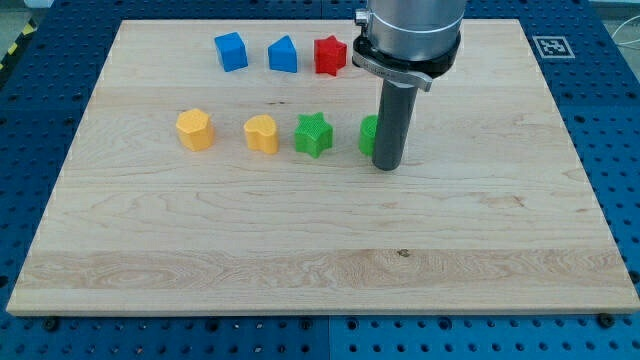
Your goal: Move your arm closer to the red circle
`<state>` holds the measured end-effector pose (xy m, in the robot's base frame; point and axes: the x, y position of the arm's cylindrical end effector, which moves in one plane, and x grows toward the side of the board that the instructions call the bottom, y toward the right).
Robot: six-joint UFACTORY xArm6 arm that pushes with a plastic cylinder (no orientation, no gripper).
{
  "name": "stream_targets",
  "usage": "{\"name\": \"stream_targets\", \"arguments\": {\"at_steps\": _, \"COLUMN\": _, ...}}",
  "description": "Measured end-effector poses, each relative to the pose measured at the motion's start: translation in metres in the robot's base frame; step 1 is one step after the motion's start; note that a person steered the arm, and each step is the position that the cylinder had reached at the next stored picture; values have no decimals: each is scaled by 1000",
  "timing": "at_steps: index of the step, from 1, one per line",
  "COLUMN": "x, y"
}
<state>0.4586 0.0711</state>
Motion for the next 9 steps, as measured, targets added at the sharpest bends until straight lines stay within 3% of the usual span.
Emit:
{"name": "stream_targets", "arguments": {"at_steps": 3, "x": 0, "y": 10}}
{"name": "stream_targets", "arguments": {"at_steps": 6, "x": -13, "y": 97}}
{"name": "stream_targets", "arguments": {"at_steps": 9, "x": -142, "y": 93}}
